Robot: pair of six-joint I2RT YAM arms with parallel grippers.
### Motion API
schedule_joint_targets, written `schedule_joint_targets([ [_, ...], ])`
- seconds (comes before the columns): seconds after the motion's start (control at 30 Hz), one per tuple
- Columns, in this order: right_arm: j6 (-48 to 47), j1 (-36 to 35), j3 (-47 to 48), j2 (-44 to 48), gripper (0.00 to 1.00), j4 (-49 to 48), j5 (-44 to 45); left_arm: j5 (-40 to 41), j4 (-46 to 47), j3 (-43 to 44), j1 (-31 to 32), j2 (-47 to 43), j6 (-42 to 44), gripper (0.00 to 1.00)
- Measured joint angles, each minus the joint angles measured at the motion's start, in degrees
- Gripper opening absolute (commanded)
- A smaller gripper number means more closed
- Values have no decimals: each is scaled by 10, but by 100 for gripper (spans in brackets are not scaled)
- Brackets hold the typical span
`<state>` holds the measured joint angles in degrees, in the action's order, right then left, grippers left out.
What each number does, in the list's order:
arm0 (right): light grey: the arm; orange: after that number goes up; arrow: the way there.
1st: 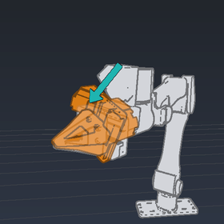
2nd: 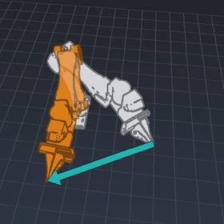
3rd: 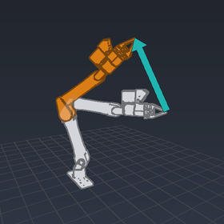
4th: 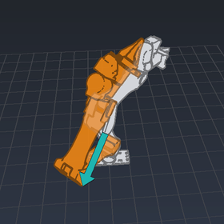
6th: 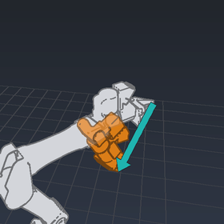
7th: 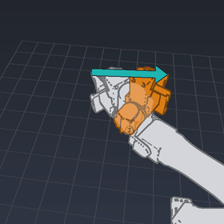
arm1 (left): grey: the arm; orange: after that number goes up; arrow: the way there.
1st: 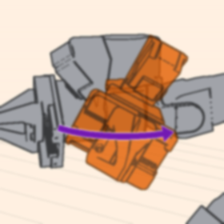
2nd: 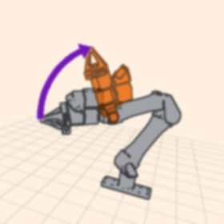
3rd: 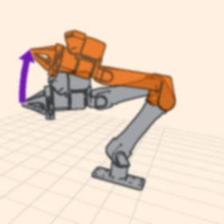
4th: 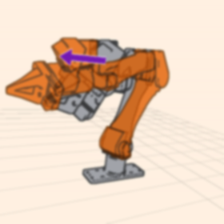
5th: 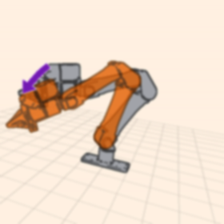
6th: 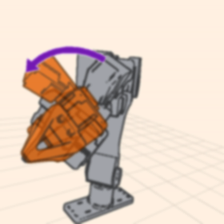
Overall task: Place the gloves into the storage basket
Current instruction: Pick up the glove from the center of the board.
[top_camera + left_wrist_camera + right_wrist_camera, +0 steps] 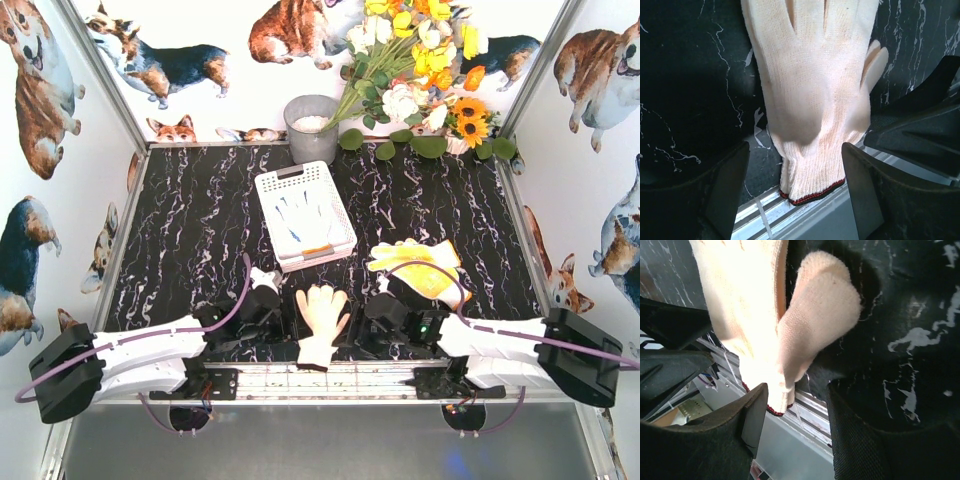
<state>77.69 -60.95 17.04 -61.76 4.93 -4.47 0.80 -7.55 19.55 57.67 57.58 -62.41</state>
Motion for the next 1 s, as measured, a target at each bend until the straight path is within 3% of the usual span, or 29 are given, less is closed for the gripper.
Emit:
schedule_joint_targets([
  [0.2,17,-8,5,-54,46,-69,2,-31,60,-31,-24,10,-8,52],
  [0.57,27,-9,5,-79,34,-92,14,-46,144,-56,-29,44,-19,41],
  [0.73,28,-9,5,-77,33,-86,21,-45,170,-69,-29,47,-22,34],
  [1.0,30,-9,4,-77,36,-87,22,-44,191,-78,-29,60,-23,12],
])
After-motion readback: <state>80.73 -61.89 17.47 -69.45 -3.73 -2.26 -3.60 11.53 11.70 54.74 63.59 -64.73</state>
